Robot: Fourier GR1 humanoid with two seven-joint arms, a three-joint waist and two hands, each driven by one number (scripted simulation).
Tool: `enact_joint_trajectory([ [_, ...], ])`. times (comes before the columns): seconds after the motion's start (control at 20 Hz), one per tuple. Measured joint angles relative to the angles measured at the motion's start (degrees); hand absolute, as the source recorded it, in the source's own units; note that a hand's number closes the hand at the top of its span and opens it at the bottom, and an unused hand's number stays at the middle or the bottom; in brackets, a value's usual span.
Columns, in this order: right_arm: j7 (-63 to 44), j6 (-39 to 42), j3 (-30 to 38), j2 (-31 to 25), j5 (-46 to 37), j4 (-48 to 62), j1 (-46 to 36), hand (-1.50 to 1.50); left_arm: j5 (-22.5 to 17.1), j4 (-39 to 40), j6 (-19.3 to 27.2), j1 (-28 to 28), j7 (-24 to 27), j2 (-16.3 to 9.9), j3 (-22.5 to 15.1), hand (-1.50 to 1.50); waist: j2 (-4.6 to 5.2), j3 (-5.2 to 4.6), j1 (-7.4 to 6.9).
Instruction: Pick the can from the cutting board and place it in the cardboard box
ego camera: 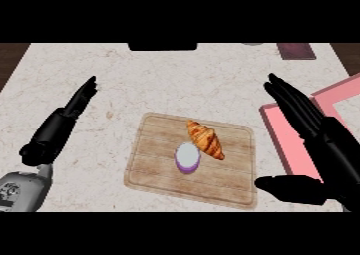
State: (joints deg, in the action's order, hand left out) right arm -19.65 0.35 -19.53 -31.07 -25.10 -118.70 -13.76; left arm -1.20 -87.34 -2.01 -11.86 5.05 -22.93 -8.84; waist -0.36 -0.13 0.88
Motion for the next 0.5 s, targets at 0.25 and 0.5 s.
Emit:
enact_joint_trajectory([
  [0.25, -13.0, 11.5, -6.8, -2.4, -2.6, -3.7, -4.3, -1.5, -0.2, -0.9, -1.1, -0.3, -0.7, -0.2, 0.1, 0.0, 0.0, -0.08, -0.93],
  [0.5, -26.9, 22.3, -14.6, 2.7, -2.3, -2.7, -12.7, -1.5, -0.3, -1.1, -2.0, -1.0, -1.3, -0.4, 0.5, 0.0, 0.14, -0.1, -1.74],
])
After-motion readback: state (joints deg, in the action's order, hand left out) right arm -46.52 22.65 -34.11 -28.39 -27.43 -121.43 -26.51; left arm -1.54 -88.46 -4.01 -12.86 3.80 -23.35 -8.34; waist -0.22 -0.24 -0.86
